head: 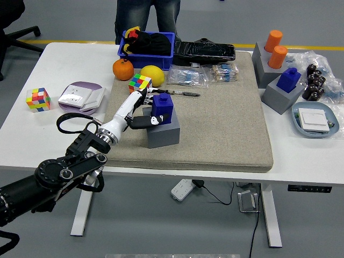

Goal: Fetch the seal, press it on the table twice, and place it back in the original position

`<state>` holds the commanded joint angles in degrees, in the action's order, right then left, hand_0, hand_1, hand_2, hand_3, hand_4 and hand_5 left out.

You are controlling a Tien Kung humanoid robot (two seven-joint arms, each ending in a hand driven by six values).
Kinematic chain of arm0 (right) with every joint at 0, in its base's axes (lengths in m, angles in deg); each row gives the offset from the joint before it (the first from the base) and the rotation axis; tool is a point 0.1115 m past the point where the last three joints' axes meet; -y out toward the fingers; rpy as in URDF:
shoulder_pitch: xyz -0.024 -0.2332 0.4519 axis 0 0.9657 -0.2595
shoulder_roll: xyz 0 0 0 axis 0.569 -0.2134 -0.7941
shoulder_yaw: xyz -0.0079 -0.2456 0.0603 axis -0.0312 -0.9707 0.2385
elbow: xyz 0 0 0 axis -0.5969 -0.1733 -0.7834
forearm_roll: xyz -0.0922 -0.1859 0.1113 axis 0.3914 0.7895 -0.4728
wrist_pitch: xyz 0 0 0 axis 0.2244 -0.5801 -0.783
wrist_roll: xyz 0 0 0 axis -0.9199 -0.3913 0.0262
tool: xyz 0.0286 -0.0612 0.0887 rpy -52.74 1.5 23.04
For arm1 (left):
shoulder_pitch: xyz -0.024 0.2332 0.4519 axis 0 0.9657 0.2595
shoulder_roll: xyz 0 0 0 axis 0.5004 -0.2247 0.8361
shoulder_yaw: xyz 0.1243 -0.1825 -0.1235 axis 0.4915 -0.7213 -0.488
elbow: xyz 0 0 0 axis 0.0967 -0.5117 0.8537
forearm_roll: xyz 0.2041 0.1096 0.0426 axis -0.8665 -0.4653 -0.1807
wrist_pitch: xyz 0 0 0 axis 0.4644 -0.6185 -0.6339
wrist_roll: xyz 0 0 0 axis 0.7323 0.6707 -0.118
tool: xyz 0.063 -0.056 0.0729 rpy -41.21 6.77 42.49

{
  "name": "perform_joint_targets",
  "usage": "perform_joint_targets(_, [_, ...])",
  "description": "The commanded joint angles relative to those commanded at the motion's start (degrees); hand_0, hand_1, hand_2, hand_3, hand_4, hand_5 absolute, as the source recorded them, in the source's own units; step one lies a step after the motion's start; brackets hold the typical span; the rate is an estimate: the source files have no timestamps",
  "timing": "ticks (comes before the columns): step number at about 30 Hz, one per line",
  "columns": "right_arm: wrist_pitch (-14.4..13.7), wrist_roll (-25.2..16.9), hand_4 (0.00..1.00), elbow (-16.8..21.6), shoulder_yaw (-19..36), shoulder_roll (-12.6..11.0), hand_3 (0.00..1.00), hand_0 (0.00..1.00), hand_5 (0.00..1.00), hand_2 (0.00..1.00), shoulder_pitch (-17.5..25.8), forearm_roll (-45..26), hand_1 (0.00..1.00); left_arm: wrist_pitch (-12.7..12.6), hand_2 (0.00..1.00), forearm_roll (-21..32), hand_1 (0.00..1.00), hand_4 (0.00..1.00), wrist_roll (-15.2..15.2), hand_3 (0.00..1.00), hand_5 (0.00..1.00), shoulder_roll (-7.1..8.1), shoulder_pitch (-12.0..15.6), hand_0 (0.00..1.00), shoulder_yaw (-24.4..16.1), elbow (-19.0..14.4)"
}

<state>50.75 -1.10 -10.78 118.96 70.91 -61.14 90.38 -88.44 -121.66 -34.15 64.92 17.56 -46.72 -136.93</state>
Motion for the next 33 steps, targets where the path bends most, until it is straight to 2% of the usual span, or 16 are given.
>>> perform_joint_targets(4, [0.0,0.0,0.787,0.0,0.0,0.0,0.738,0.852,0.562,0.707,0.0,0.0,0.768,0.2,0.523,0.1,0.691,0.803,-0.2,0.766,0.002,0.08,0.2,0.776,0.0,0.1])
perform_joint_targets(5, [0.0,0.0,0.787,0.0,0.0,0.0,0.738,0.852,0.562,0.707,0.0,0.0,0.768,0.2,0.638,0.3,0.74,0.856,-0.3,0.777,0.002,0.11,0.2,0.799,0.0,0.1])
perform_joint_targets(10, [0.0,0.0,0.787,0.0,0.0,0.0,0.738,0.852,0.562,0.707,0.0,0.0,0.768,0.6,0.638,0.8,0.74,0.856,-0.8,0.777,0.002,0.23,0.4,0.799,0.2,0.3])
perform_joint_targets(11, [0.0,0.0,0.787,0.0,-0.1,0.0,0.738,0.852,0.562,0.706,0.0,0.0,0.768,0.6,0.727,1.0,0.79,0.981,-1.0,0.803,0.002,0.24,0.4,0.83,0.2,0.3])
perform_joint_targets(16, [0.0,0.0,0.787,0.0,-0.1,0.0,0.738,0.852,0.562,0.706,0.0,-0.1,0.768,0.9,0.727,1.5,0.79,0.981,-1.7,0.803,0.002,0.34,0.4,0.83,0.2,0.5])
perform_joint_targets(17, [0.0,0.0,0.787,0.0,-0.1,0.0,0.738,0.852,0.562,0.706,0.0,-0.1,0.768,1.0,0.852,1.5,0.877,0.998,-1.7,0.899,0.092,0.36,0.4,0.878,0.2,0.6])
perform_joint_targets(22, [-0.1,0.1,0.787,0.0,-0.2,0.0,0.738,0.852,0.562,0.706,0.1,-0.1,0.768,1.5,0.852,1.6,0.877,0.998,-2.5,0.899,0.092,0.52,0.6,0.878,0.0,0.7])
perform_joint_targets(23, [-0.1,0.1,0.788,0.0,-0.3,0.0,0.738,0.852,0.563,0.704,0.1,-0.2,0.768,1.6,0.97,1.6,0.977,0.998,-2.6,0.994,0.391,0.55,0.6,0.941,-0.1,0.7])
perform_joint_targets(28, [-0.1,0.1,0.788,0.0,-0.4,0.0,0.738,0.852,0.563,0.704,0.2,-0.3,0.768,2.9,0.97,1.8,0.977,0.998,-3.0,0.994,0.391,0.75,0.7,0.941,-0.8,1.0])
perform_joint_targets(29, [-0.1,0.1,0.787,0.0,-0.4,0.0,0.738,0.852,0.562,0.705,0.2,-0.3,0.768,3.2,0.998,1.7,0.998,0.998,-3.0,0.998,0.481,0.8,0.7,0.998,-1.0,1.1])
perform_joint_targets(33, [-0.1,0.1,0.787,0.0,-0.5,0.0,0.738,0.852,0.562,0.705,0.2,-0.3,0.768,4.5,0.998,1.2,0.998,0.998,-3.1,0.998,0.481,1.06,0.8,0.998,-1.9,1.3])
